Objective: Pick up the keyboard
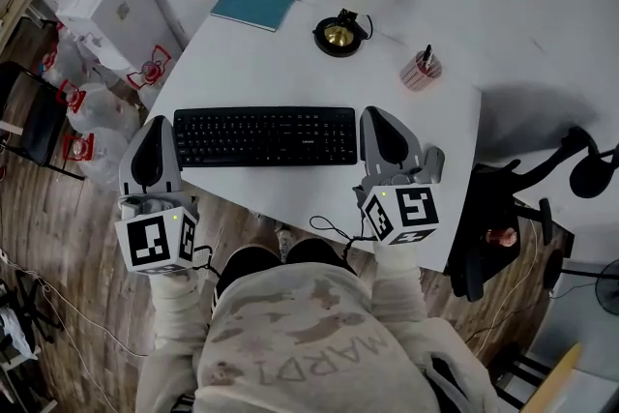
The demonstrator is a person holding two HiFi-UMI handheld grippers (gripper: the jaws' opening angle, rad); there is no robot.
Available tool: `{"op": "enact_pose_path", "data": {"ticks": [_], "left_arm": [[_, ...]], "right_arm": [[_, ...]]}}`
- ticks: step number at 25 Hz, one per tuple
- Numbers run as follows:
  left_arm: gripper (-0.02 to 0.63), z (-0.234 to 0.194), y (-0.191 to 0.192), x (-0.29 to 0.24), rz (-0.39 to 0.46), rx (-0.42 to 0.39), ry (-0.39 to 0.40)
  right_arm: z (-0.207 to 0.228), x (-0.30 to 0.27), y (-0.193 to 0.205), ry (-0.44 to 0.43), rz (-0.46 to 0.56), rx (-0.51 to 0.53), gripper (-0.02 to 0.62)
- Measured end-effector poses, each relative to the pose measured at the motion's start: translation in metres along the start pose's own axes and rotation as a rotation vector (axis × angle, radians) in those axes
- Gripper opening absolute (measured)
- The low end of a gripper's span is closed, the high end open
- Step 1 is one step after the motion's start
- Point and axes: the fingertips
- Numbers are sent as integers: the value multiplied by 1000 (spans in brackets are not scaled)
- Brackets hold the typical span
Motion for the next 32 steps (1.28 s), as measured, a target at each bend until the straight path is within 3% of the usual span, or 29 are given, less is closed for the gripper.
{"op": "enact_pose_path", "data": {"ticks": [11, 18, 23, 32], "left_arm": [[6, -28, 64, -44, -175, 50, 6], [7, -40, 109, -64, -302, 66, 53], [47, -49, 136, -75, -375, 102, 77], [153, -55, 182, -88, -503, 126, 111]], "right_arm": [[11, -44, 57, 13, -178, -54, 11], [23, -57, 96, 29, -282, -105, 11], [32, -62, 120, 48, -352, -139, 14], [41, -70, 170, 49, -479, -222, 177]]}}
Point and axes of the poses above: the fingertips, and each gripper's own axes: x backward along the fingers, z to its right, y out of its underside, and after that the axes turned 9 degrees about -z, right-handed
